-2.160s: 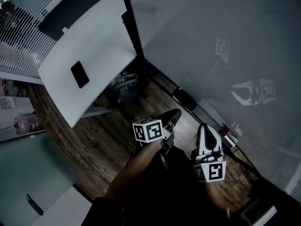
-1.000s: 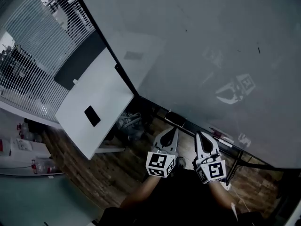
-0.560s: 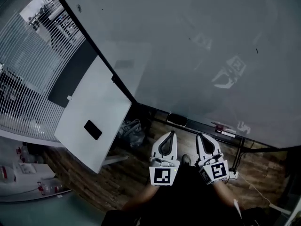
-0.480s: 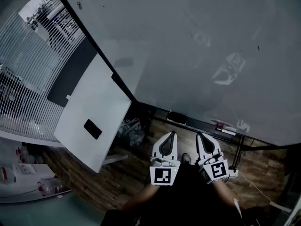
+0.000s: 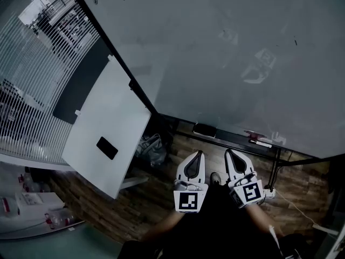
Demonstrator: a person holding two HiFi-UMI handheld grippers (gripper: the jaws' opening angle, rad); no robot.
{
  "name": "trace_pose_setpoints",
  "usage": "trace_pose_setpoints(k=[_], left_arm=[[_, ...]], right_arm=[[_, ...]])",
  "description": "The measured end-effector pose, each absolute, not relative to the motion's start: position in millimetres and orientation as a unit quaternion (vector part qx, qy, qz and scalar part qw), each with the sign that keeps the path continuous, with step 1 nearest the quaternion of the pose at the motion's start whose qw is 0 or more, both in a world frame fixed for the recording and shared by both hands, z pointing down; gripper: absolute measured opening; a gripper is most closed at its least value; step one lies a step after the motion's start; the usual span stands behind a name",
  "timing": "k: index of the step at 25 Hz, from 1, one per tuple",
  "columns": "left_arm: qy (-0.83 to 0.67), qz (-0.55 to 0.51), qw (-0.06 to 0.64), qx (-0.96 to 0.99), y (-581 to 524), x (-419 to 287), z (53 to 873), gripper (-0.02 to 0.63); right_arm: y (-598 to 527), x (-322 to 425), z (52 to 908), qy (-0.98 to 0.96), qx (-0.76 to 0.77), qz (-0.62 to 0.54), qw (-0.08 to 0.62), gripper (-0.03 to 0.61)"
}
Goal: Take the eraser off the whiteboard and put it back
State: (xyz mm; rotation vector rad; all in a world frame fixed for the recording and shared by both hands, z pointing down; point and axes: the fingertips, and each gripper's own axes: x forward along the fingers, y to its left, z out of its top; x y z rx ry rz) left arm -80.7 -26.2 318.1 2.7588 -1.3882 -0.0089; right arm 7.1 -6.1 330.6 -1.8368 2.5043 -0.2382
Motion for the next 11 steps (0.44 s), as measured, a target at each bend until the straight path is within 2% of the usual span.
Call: trace_pose_setpoints(k=[11], left_arm=[[-0.447,-0.004,0.036,0.894,-18.3,-84.0,322.5,0.008]], right_arm=[[0.6,5.8,323.6,0.805,-0.59,-0.062,0.025,0.015]])
